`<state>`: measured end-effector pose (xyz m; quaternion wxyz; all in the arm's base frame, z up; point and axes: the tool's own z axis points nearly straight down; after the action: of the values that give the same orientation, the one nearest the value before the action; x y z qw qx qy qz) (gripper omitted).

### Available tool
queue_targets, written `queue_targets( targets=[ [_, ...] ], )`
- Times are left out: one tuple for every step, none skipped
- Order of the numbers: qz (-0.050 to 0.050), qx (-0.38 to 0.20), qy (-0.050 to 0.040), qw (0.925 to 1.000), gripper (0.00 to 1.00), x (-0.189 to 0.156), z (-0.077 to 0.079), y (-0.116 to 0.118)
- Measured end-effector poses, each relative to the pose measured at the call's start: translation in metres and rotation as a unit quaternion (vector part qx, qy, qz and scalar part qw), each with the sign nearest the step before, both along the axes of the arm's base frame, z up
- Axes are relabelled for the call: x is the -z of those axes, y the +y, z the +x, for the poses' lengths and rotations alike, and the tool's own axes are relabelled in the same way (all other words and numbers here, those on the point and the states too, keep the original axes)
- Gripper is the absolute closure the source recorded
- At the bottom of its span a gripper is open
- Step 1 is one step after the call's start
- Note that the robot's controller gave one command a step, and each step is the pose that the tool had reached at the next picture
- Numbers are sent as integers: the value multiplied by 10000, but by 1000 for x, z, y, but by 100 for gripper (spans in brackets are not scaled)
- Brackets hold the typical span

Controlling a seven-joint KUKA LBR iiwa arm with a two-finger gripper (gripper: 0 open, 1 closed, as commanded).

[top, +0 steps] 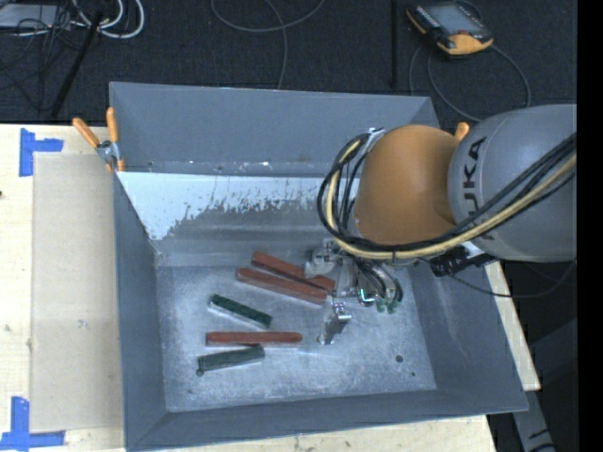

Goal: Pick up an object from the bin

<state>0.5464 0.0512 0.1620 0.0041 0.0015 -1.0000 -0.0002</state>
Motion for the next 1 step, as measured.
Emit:
queue_targets(
  targets=[
    [2,7,-35,10000,0,-3,2,0]
  ],
)
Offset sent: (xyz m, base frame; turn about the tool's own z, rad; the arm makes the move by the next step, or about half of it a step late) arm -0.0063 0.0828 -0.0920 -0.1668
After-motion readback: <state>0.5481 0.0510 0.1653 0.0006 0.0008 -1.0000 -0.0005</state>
